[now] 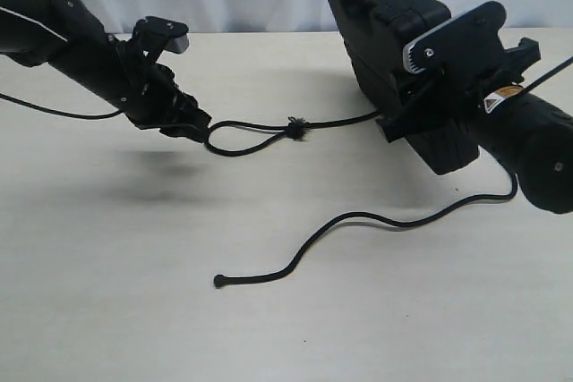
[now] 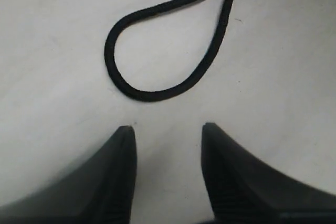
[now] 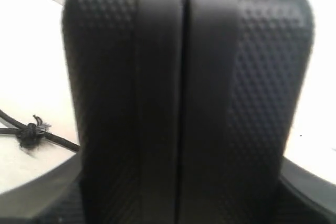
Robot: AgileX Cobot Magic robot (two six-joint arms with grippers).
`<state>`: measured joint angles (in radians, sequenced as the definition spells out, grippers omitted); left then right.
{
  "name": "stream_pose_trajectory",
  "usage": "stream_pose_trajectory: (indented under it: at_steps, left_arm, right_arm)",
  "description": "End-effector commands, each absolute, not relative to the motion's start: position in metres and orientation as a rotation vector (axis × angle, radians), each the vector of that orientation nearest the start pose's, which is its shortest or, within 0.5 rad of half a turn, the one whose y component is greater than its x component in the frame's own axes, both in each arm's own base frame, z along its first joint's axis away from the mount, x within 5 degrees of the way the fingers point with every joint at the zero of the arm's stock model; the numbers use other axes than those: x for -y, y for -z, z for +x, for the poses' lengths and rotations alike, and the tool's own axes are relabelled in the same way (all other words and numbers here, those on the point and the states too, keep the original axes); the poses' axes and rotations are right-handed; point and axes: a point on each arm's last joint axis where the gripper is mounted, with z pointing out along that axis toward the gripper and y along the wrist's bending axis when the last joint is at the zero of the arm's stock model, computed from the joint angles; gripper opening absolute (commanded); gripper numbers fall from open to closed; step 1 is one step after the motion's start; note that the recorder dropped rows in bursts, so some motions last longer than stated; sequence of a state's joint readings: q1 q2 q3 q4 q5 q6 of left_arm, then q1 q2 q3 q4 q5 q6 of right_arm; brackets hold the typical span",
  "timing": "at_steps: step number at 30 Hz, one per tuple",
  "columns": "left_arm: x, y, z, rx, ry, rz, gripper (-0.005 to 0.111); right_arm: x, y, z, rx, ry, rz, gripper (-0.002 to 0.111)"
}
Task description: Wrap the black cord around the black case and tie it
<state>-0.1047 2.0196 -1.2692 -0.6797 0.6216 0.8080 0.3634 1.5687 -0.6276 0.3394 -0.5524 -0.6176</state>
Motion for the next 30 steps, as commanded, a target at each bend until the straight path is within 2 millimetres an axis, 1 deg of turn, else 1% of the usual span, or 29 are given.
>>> stream_pose_trajectory:
  at_steps: [1, 3, 8, 10, 12, 14, 18, 23, 25, 27, 30]
  left_arm:
    - [0.075, -0.131, 0.398, -2.679, 0.496, 0.411, 0.039]
    - [0.075, -0.124, 0.399, -2.698, 0.5, 0.382, 0.039]
    - [0.074, -0.123, 0.401, -2.687, 0.48, 0.371, 0.039]
    - [0.073, -0.121, 0.402, -2.682, 0.468, 0.364, 0.039]
    - [0.074, -0.119, 0.404, -2.676, 0.481, 0.317, 0.039]
    - [0.074, -0.114, 0.407, -2.666, 0.501, 0.241, 0.039]
    - [0.07, -0.105, 0.415, -2.622, 0.434, 0.159, 0.039]
    - [0.065, -0.107, 0.423, -2.552, 0.339, 0.118, 0.039]
    - [0.068, -0.106, 0.423, -2.543, 0.324, 0.126, 0.039]
    - [0.076, -0.102, 0.422, -2.549, 0.328, 0.148, 0.039]
    - [0.093, -0.092, 0.419, -2.555, 0.314, 0.242, 0.039]
  right_arm:
    - [-0.096, -0.195, 0.292, -1.854, 0.123, -0.545, 0.004]
    - [-0.098, -0.191, 0.291, -1.872, 0.12, -0.591, 0.004]
    - [-0.102, -0.19, 0.29, -1.849, 0.122, -0.695, 0.004]
    - [-0.102, -0.188, 0.289, -1.872, 0.115, -0.71, 0.004]
    - [-0.102, -0.185, 0.287, -1.902, 0.108, -0.724, 0.004]
    - [-0.102, -0.184, 0.287, -1.915, 0.106, -0.731, 0.004]
    - [-0.102, -0.183, 0.286, -1.939, 0.081, -0.702, 0.004]
    - [-0.102, -0.183, 0.286, -1.958, 0.044, -0.645, 0.004]
    - [-0.102, -0.183, 0.286, -1.958, 0.044, -0.645, 0.004]
    - [-0.102, -0.183, 0.286, -1.961, 0.038, -0.635, 0.004]
    - [-0.102, -0.183, 0.286, -1.965, 0.03, -0.622, 0.004]
